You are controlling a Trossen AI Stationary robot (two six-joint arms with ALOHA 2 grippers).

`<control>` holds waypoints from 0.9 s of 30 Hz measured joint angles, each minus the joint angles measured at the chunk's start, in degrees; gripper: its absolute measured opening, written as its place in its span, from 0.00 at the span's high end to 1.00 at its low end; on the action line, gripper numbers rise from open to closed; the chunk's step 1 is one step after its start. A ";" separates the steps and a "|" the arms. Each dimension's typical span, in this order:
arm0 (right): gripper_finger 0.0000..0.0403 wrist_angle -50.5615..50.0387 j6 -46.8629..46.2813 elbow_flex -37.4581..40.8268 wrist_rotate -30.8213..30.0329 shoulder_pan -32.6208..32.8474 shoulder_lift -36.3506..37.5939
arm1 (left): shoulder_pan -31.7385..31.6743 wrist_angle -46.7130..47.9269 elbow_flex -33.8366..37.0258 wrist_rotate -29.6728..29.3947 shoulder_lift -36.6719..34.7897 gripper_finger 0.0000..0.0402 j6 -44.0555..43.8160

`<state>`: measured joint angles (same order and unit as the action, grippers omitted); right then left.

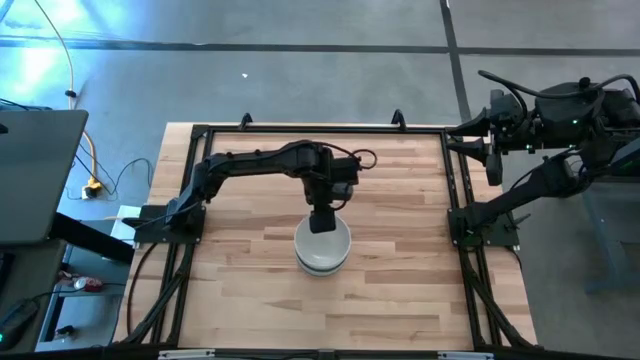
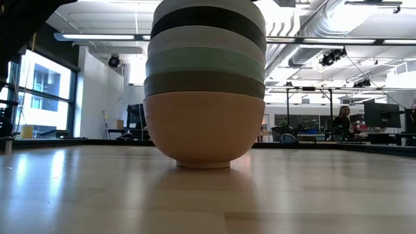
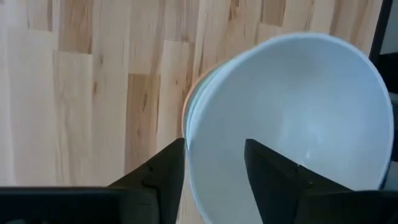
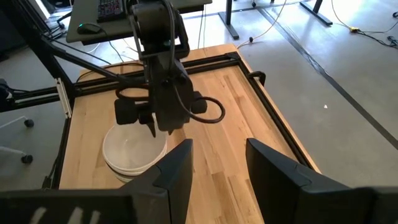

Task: Nest bowls inside each other
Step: Return to Home Position

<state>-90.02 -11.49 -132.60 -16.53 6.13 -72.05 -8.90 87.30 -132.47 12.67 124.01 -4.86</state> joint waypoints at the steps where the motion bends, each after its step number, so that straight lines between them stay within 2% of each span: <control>1: 0.65 0.01 0.00 0.00 0.00 0.01 0.00 | 0.21 0.91 -0.54 -0.06 0.00 0.62 -0.04; 6: 0.65 0.00 0.02 0.00 0.00 0.00 0.00 | 1.64 2.71 -1.98 -1.14 -1.43 0.62 0.74; 12: 0.65 0.01 2.58 0.00 0.91 0.00 0.21 | 3.21 2.32 -2.03 -2.64 -8.21 0.62 3.58; 18: 0.65 0.10 6.07 0.02 1.75 0.02 1.66 | 3.97 -2.14 -2.01 -9.96 -19.16 0.62 5.79; 24: 0.65 3.42 10.71 0.02 1.75 0.02 3.52 | 6.38 -17.13 -2.03 -19.77 -29.73 0.62 12.35; 27: 0.65 6.55 13.77 0.02 1.75 0.01 4.65 | 6.89 -20.47 -2.03 -23.88 -33.15 0.62 14.79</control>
<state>-83.47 2.29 -132.57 -14.79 6.14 -67.40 -2.01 66.83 -134.50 -11.21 90.85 9.93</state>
